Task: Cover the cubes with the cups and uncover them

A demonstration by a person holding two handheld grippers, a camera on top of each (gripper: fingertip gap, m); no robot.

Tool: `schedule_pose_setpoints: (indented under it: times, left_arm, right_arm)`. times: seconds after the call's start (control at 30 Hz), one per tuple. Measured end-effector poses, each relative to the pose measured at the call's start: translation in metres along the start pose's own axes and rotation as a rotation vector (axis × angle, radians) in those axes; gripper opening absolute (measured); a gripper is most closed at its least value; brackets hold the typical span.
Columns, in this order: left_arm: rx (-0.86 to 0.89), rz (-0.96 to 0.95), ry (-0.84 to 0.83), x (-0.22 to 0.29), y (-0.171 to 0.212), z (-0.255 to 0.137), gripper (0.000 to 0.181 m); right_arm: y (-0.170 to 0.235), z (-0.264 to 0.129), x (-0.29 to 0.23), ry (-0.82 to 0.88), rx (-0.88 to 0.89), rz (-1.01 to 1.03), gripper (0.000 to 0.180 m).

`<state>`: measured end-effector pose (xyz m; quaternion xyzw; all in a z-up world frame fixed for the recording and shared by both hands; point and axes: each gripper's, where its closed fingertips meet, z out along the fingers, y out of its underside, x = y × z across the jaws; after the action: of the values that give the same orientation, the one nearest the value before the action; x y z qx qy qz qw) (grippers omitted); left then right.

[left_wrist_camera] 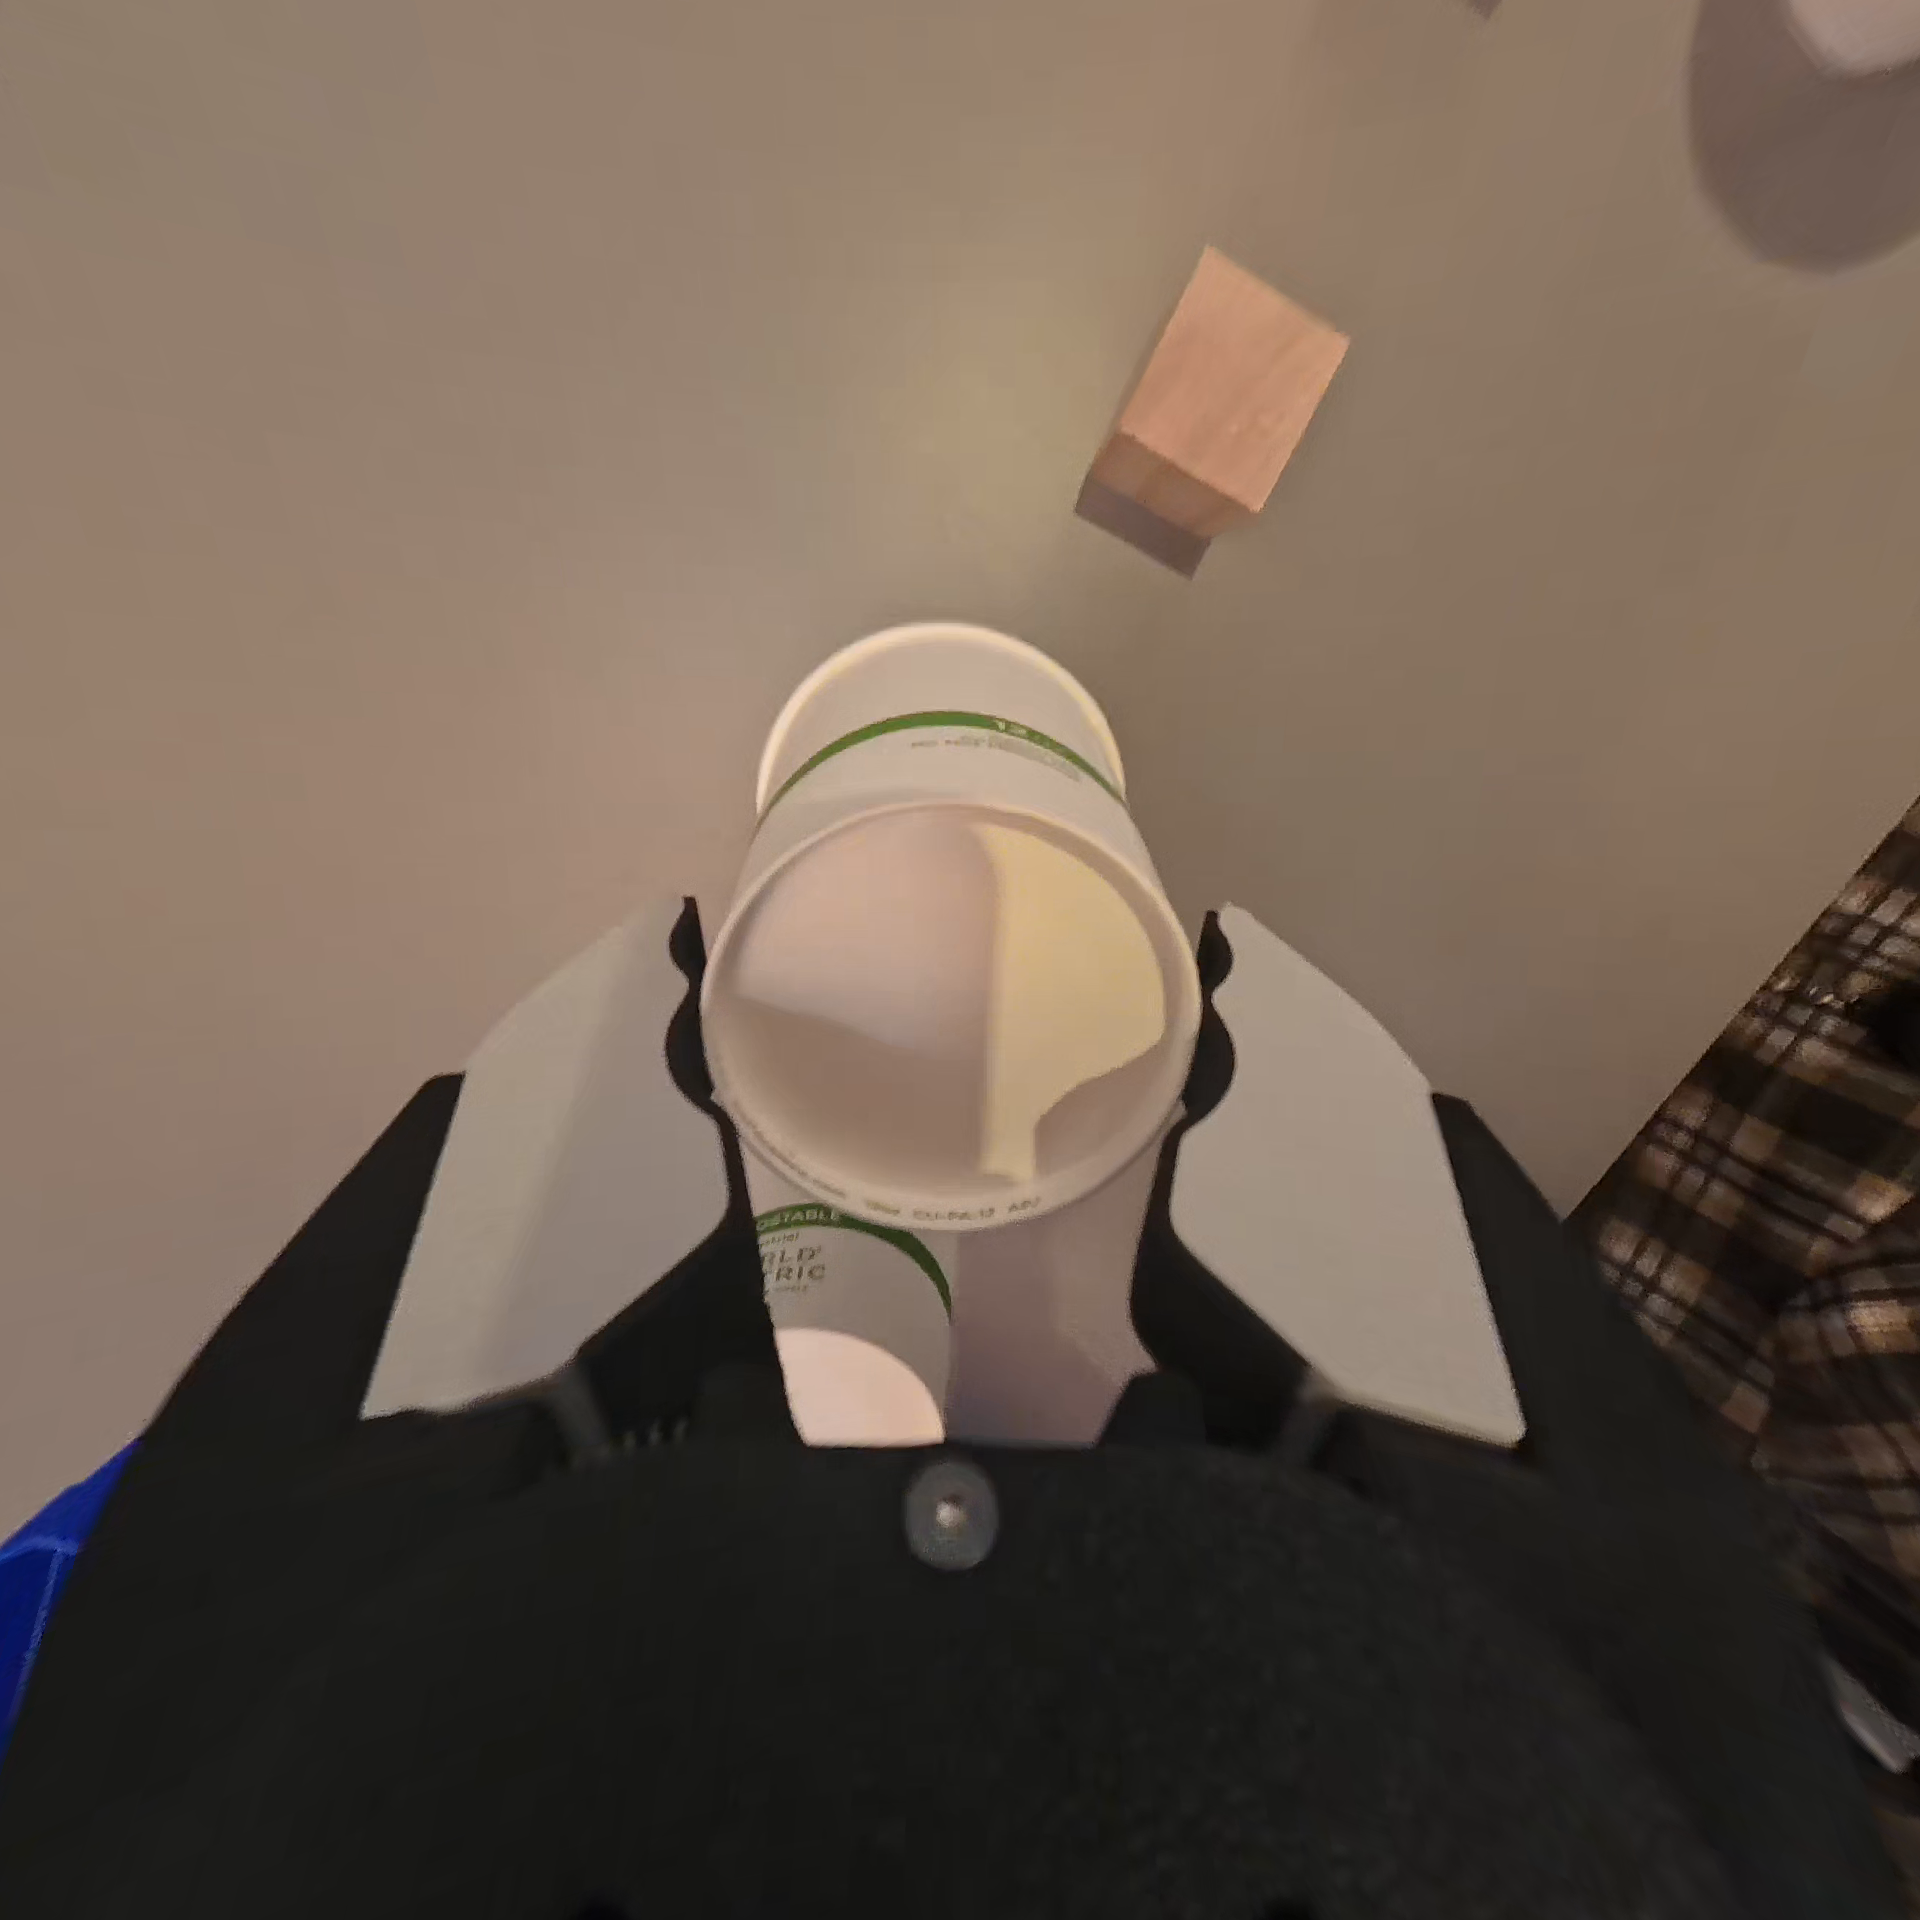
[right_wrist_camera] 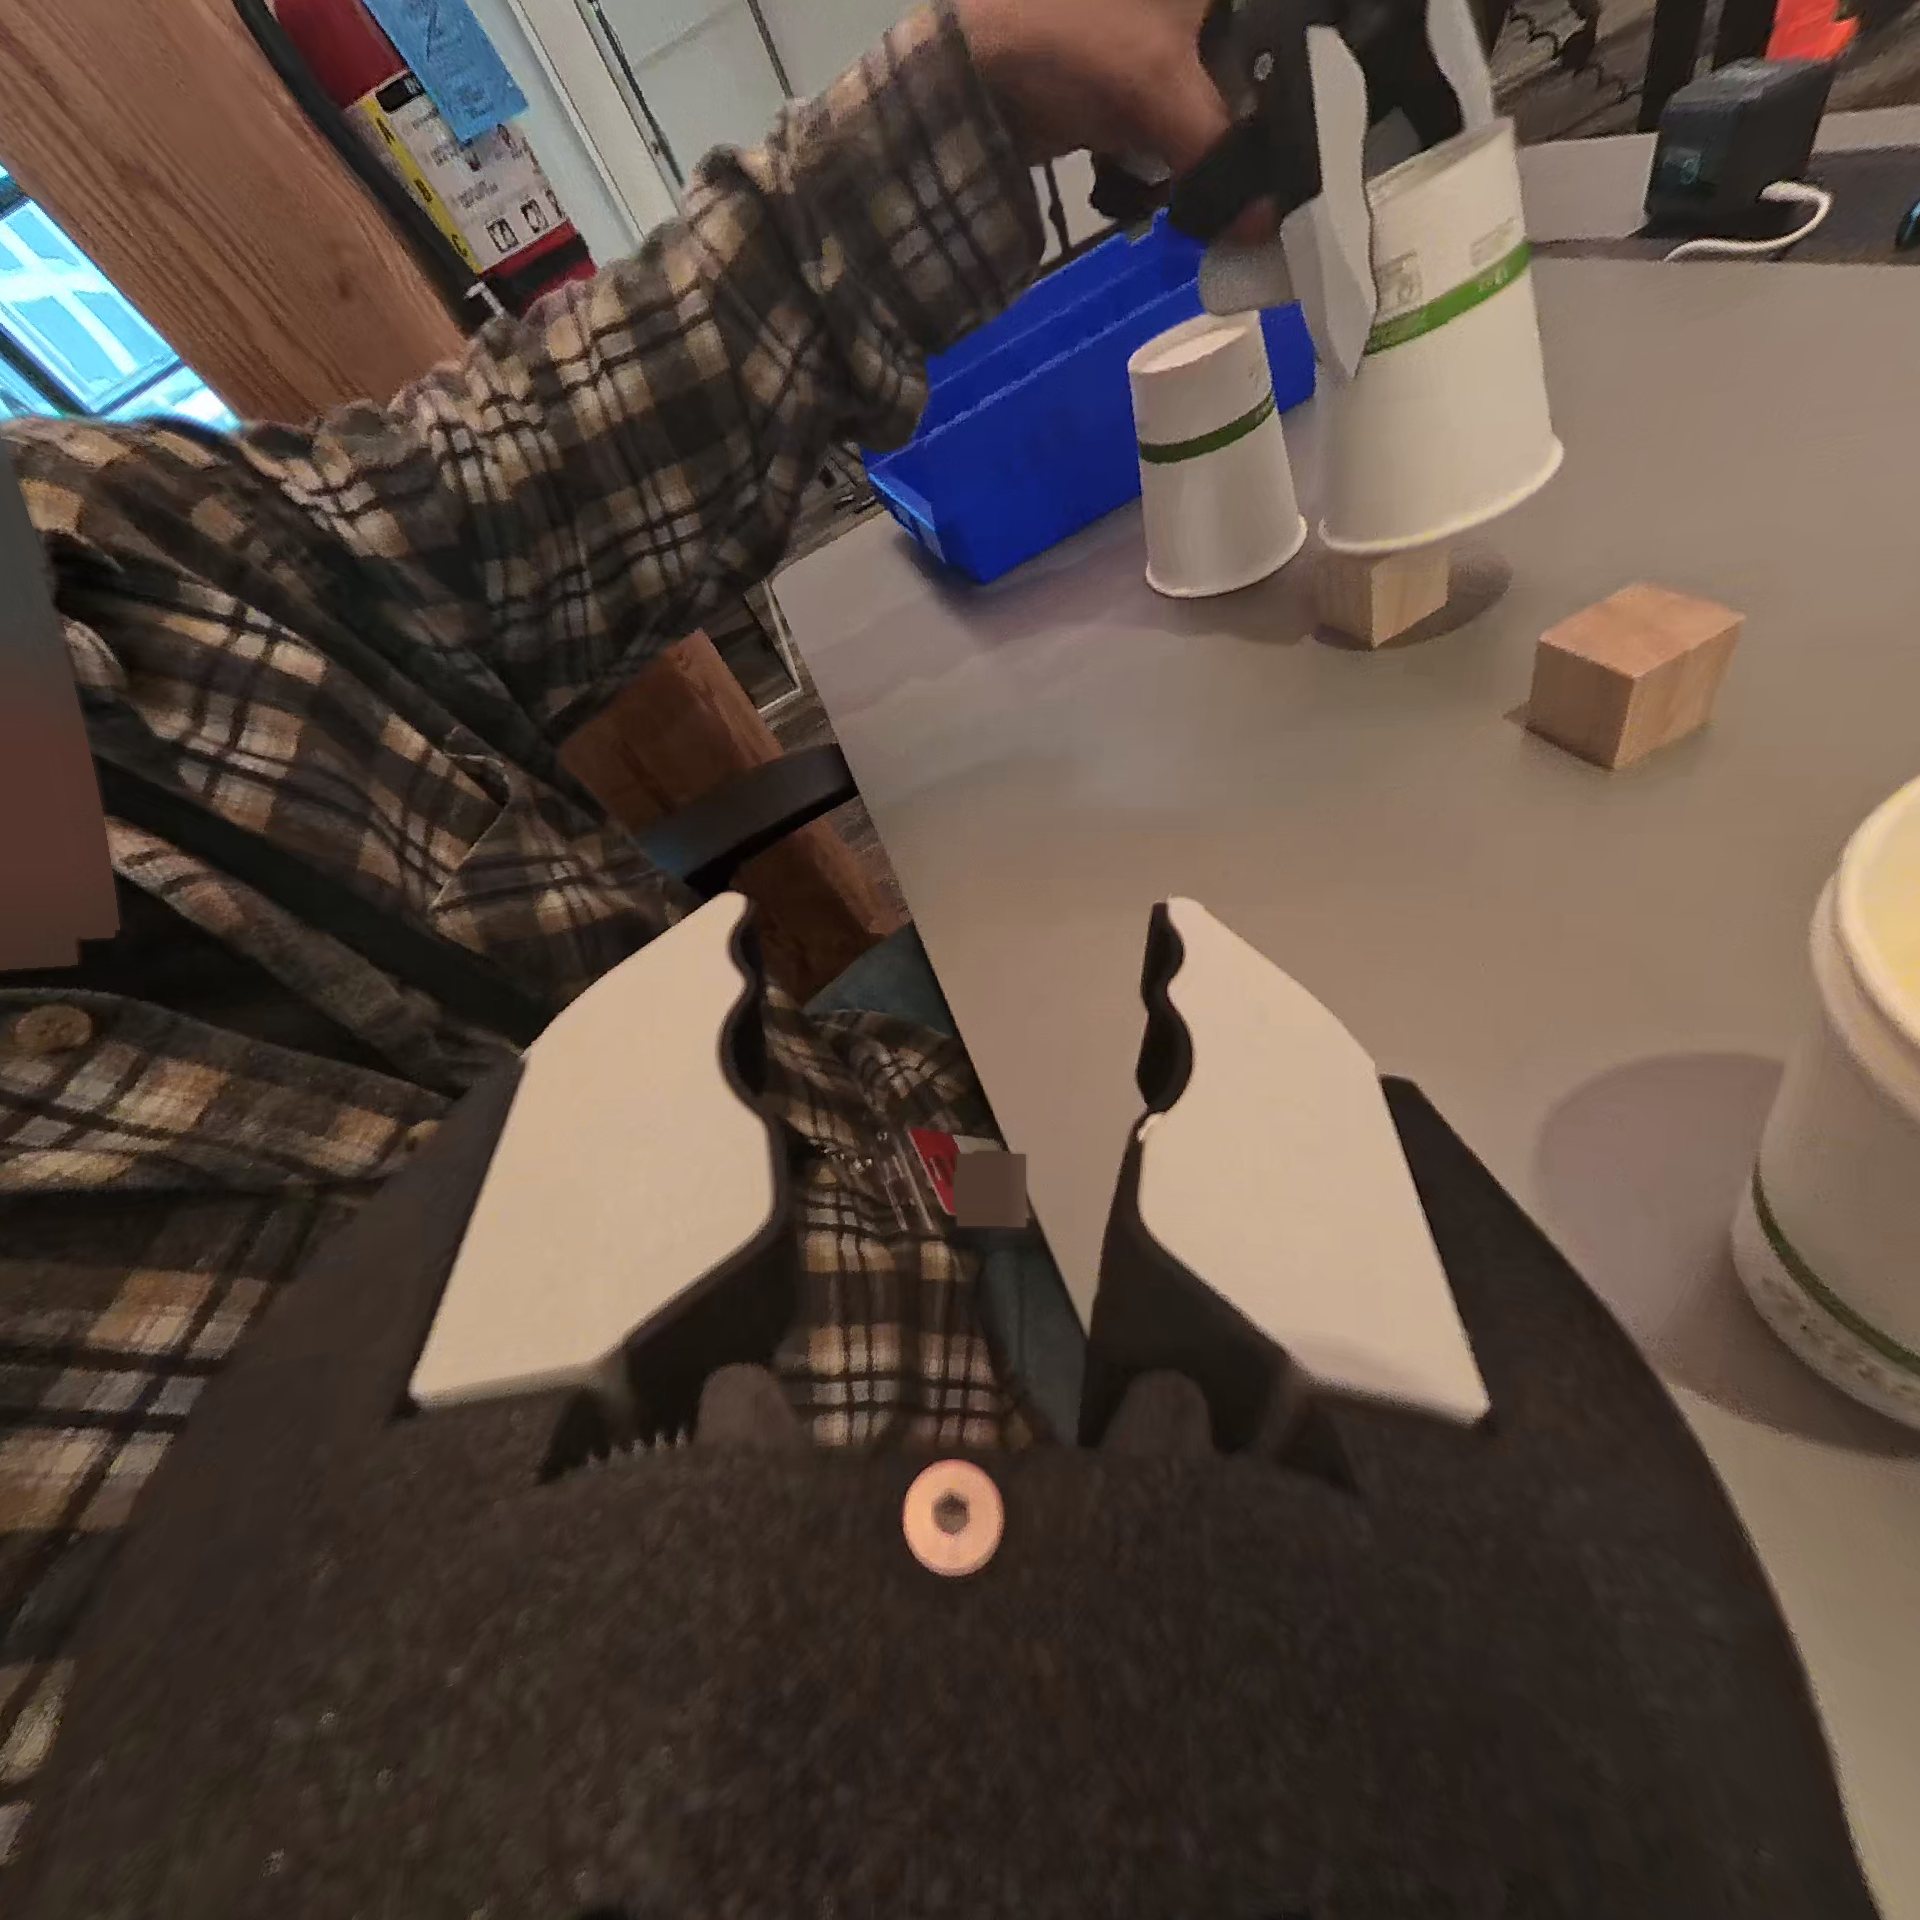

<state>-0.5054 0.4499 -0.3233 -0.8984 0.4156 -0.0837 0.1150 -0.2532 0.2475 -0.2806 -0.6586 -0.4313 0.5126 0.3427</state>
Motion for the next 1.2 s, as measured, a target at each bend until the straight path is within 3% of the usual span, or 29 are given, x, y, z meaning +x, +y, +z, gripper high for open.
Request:
schedule_pose_setpoints:
  times: [0.23, 0.43, 0.6, 0.83, 0.9, 0.97, 1.07, 1.2]
  left_arm:
    - [0.407, -0.155, 0.065, 0.004, -0.025, -0.063, 0.088]
    - [0.951, -0.267, 0.327, 0.049, -0.053, -0.118, 0.088]
    - [1.225, -0.321, 0.549, 0.096, -0.053, -0.118, 0.088]
    - [1.383, -0.368, 0.753, 0.144, -0.055, -0.097, 0.088]
    - [1.361, -0.363, 0.794, 0.156, -0.06, -0.089, 0.088]
    - [1.396, -0.38, 0.814, 0.156, -0.061, -0.089, 0.087]
    - [1.445, -0.408, 0.731, 0.14, -0.051, -0.093, 0.092]
    - [1.364, -0.361, 0.523, 0.127, -0.029, -0.089, 0.096]
  right_arm:
    - [-0.026, 0.005, 0.014, 0.034, 0.057, -0.023, 0.071]
    - [-0.062, 0.015, 0.03, 0.066, 0.139, -0.034, 0.074]
    - [-0.101, 0.039, 0.046, 0.081, 0.169, -0.066, 0.075]
    - [-0.112, 0.088, 0.059, 0.012, 0.111, -0.124, 0.066]
    - [-0.109, 0.098, 0.051, -0.05, 0.064, -0.172, 0.045]
    - [-0.104, 0.096, 0.04, -0.11, -0.02, -0.236, 0.006]
    - [-0.11, 0.079, 0.037, -0.094, -0.132, -0.294, 0.0]
    - [-0.124, 0.032, 0.051, 0.065, -0.419, -0.411, 0.0]
